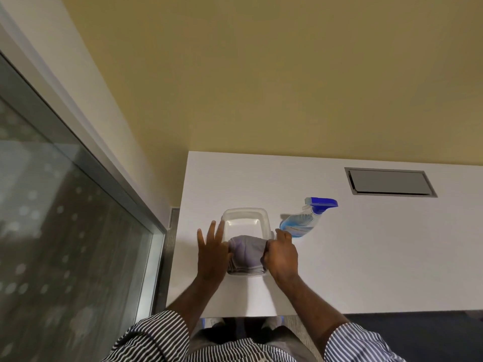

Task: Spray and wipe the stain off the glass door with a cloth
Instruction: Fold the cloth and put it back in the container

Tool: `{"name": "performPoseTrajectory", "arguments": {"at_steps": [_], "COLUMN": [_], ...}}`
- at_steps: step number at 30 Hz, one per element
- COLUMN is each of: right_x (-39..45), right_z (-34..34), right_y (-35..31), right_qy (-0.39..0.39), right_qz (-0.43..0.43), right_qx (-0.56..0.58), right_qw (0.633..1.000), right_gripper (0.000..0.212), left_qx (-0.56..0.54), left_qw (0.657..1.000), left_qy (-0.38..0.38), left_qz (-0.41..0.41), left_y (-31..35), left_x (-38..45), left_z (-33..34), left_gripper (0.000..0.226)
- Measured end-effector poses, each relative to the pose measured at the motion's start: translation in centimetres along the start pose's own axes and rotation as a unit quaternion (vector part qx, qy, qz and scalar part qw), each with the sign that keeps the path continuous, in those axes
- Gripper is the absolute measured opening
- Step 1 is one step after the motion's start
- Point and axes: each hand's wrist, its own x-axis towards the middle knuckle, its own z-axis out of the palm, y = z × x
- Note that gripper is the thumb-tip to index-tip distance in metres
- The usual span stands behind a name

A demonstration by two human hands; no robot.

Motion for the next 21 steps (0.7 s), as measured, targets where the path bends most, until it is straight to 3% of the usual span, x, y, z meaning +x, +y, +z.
{"name": "performPoseTrajectory", "arguments": {"at_steps": [5, 9, 12, 17, 21], "right_x": [0.1, 0.1, 0.0, 0.0, -0.6], "right_z": [0.0, -0.1, -0.3, -1.8, -1.7], "right_y": [0.2, 0.0, -0.2, -0.1, 0.4], "right_qy": [-0.015, -0.004, -0.008, 0.010, 0.031], "right_qz": [-0.023, -0.038, -0.041, -0.012, 0.017], "right_qx": [-0.021, -0.003, 0.029, 0.144, 0.280], "right_qw": [0.999, 0.999, 0.999, 0.989, 0.959], "right_gripper": [0.034, 0.046, 0.052, 0.041, 0.044], "left_qx": [0.027, 0.027, 0.014, 0.011, -0.014], "left_qw": [0.999, 0.999, 1.000, 0.999, 1.000], "left_qy": [-0.018, -0.018, -0.018, -0.018, -0.020], "left_qz": [0.007, 0.009, 0.017, 0.029, 0.014], "left_y": [0.3, 0.5, 0.5, 0.2, 0.8], "left_x": [0.4, 0.7, 0.8, 0.7, 1.2], "left_z": [-0.5, -0.4, -0.1, 0.1, -0.5], "left_gripper": [0.042, 0.079, 0.093, 0.098, 0.081]}}
